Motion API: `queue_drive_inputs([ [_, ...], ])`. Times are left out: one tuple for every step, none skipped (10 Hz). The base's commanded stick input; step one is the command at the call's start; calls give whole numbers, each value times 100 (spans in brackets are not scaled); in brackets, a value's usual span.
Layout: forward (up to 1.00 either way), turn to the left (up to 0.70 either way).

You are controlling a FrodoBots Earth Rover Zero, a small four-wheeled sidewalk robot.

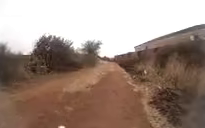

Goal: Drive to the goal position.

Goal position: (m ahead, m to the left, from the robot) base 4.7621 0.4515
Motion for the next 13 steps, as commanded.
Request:
queue_drive_inputs([
  [50, 0],
  [50, 0],
  [50, 0],
  [50, 0],
  [50, 0],
  [50, 0],
  [50, 0],
  [50, -10],
  [50, -36],
  [50, -50],
  [50, -50],
  [50, 0],
  [50, 0],
])
